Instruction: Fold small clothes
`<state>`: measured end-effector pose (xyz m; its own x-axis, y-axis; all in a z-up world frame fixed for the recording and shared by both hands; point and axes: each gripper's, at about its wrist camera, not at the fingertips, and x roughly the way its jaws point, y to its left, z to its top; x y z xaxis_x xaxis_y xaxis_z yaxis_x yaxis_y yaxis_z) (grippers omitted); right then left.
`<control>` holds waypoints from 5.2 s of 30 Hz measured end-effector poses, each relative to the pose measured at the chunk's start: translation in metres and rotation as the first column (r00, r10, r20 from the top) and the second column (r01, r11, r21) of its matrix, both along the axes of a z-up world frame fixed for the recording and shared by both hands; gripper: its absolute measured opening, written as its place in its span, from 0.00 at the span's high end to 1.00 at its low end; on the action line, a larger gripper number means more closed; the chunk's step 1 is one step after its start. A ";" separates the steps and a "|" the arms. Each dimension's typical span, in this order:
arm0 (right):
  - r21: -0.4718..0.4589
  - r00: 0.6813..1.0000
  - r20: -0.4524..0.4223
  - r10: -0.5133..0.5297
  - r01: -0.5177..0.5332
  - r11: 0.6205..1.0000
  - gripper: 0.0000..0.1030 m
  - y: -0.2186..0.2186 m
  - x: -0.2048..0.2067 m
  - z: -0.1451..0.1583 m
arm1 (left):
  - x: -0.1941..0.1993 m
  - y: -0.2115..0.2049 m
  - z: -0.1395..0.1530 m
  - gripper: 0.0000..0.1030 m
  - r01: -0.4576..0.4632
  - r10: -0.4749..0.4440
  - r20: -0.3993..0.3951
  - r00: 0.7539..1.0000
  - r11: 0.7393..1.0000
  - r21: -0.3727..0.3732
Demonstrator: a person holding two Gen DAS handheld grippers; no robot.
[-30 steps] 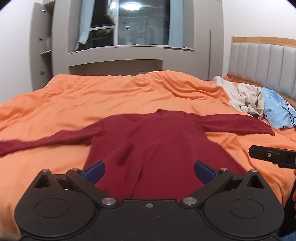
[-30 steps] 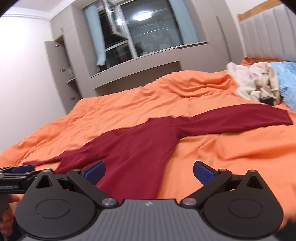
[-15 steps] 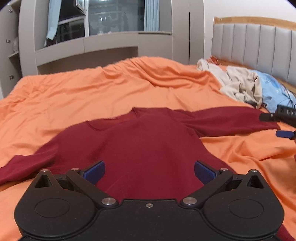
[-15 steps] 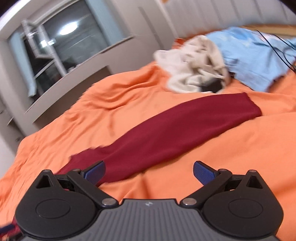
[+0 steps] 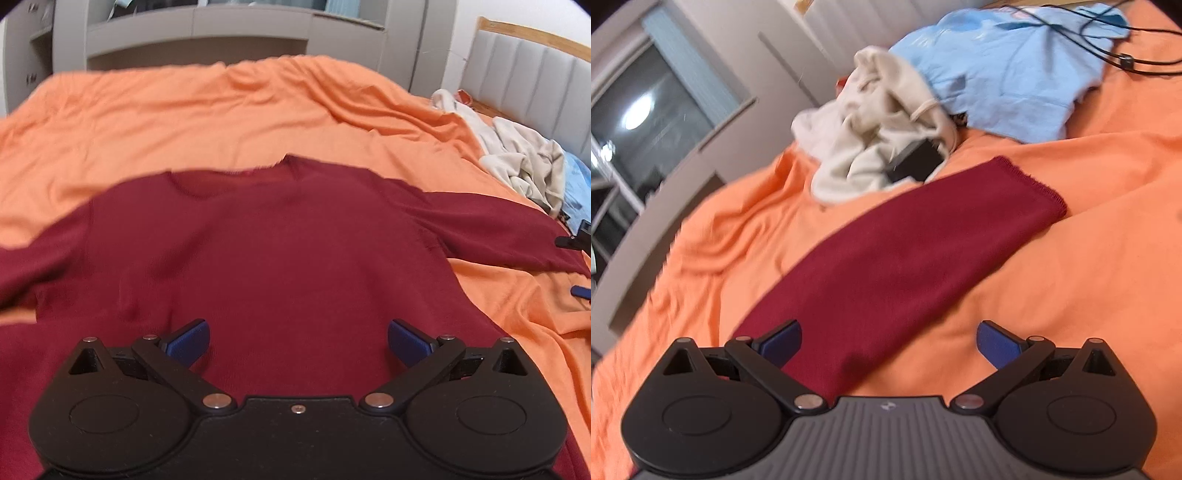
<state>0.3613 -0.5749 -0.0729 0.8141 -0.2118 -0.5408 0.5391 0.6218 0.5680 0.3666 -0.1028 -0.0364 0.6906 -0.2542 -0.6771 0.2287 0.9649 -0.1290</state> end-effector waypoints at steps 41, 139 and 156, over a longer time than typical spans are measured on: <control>-0.864 0.704 -0.298 0.645 -0.485 0.131 0.94 0.352 0.100 0.115 | 0.040 0.158 0.065 0.01 -0.407 0.413 0.021 0.910 0.903 -0.139; -0.361 0.749 -0.050 0.661 -0.631 0.687 0.19 0.265 -0.214 0.062 | -0.163 0.204 0.043 0.01 -0.201 0.213 0.083 0.974 0.971 -0.132; -0.365 0.754 -0.014 0.657 -0.615 0.699 0.93 0.268 -0.233 0.052 | -0.198 0.217 0.029 0.21 -0.284 0.268 -0.096 0.959 0.884 -0.371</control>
